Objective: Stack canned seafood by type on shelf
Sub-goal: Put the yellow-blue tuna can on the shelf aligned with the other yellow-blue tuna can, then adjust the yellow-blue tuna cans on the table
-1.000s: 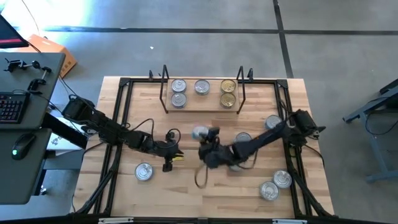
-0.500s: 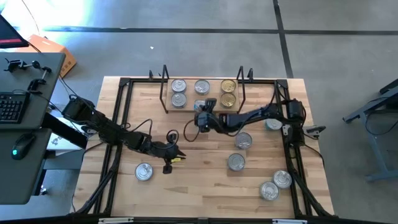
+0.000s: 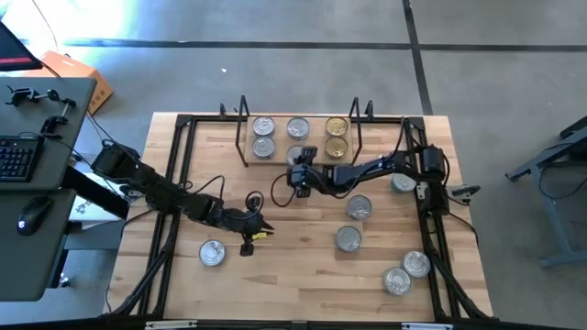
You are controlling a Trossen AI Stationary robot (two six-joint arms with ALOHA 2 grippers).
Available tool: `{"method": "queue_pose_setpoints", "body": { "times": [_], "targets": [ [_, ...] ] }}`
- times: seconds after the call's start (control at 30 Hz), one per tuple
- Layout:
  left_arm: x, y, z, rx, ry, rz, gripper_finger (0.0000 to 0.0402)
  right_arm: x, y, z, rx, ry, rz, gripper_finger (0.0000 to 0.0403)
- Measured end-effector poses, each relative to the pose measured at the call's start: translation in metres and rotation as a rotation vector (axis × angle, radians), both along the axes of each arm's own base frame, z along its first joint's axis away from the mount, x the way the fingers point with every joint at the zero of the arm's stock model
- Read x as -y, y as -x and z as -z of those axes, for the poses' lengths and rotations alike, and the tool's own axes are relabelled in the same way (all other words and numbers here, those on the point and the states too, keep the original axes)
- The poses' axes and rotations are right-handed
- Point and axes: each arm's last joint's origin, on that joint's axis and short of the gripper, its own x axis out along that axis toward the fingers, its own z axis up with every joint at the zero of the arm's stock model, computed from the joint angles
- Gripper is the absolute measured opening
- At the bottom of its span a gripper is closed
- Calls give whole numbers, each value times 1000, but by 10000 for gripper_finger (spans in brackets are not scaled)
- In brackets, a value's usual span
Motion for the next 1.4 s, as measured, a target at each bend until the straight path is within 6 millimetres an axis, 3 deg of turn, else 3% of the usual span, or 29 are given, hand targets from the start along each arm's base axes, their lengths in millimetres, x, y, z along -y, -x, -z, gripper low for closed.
{"method": "queue_pose_setpoints", "body": {
  "times": [0.97,1.2,1.4],
  "targets": [
    [0,0,0,-1,0,0,47,30,-1,-8,81,14,61,220],
    [0,0,0,-1,-1,0,47,26,-4,-15,169,28,89,220],
    [0,0,0,-1,-1,0,47,9,-3,-39,238,-15,30,209]
  ]
}}
